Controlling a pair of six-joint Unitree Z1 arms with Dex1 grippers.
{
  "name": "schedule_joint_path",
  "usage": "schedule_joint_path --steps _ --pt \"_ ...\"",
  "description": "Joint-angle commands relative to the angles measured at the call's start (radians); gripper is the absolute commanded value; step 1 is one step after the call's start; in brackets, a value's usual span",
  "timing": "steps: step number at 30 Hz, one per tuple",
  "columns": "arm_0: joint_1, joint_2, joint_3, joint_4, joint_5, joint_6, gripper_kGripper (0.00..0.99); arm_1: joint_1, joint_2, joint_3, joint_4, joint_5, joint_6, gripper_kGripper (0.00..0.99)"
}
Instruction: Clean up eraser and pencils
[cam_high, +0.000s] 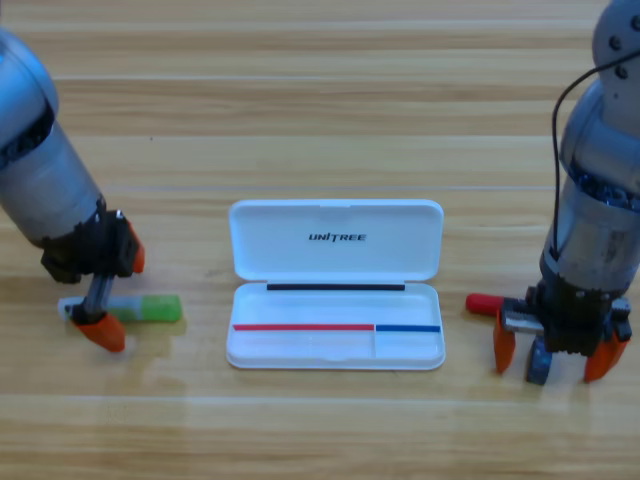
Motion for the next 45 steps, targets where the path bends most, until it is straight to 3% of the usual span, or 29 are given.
schedule_joint_path --steps 1,8,15,19,22,26,28,30,33,35,45 --pt "0.02 0.049 0.064 -0.057 -0.014 -0.02 0.888 -0.023 0.084 -0.004 -0.004 -0.011 0.006 0.807" --pt "0.025 0.05 0.098 -0.096 0.005 -0.027 0.854 -0.023 0.093 -0.001 -0.009 -0.009 -0.006 0.387" --pt "0.026 0.053 0.114 -0.117 0.035 -0.029 0.749 -0.023 0.075 0.01 -0.002 -0.012 -0.057 0.006" --pt "0.026 0.052 0.114 -0.123 0.068 -0.03 0.611 -0.009 0.012 -0.053 0.133 -0.021 -0.186 0.0" --pt "0.026 0.052 0.114 -0.125 0.08 -0.026 0.466 0.02 -0.08 -0.118 0.232 -0.081 -0.381 0.0" --pt "0.026 0.05 0.107 -0.125 0.095 -0.007 0.118 0.031 -0.209 -0.159 0.255 -0.118 -0.563 0.0" --pt "0.026 0.047 0.104 -0.125 0.097 -0.009 0.0 0.032 -0.235 -0.176 0.261 -0.103 -0.71 0.0" --pt "0.026 0.037 0.102 -0.125 0.098 -0.012 0.0 0.036 -0.22 -0.214 0.317 -0.015 -1.023 0.0" --pt "0.026 0.02 0.098 -0.117 0.1 -0.017 0.0 0.042 -0.158 -0.274 0.416 0.057 -1.287 0.002" --pt "0.025 0.011 0.076 -0.076 0.101 -0.02 0.0 0.057 -0.122 -0.291 0.433 0.066 -1.392 0.002" --pt "-0.081 -0.055 -0.229 0.28 0.084 -0.109 0.0 0.125 0.065 -0.438 0.433 0.009 -1.589 0.002"
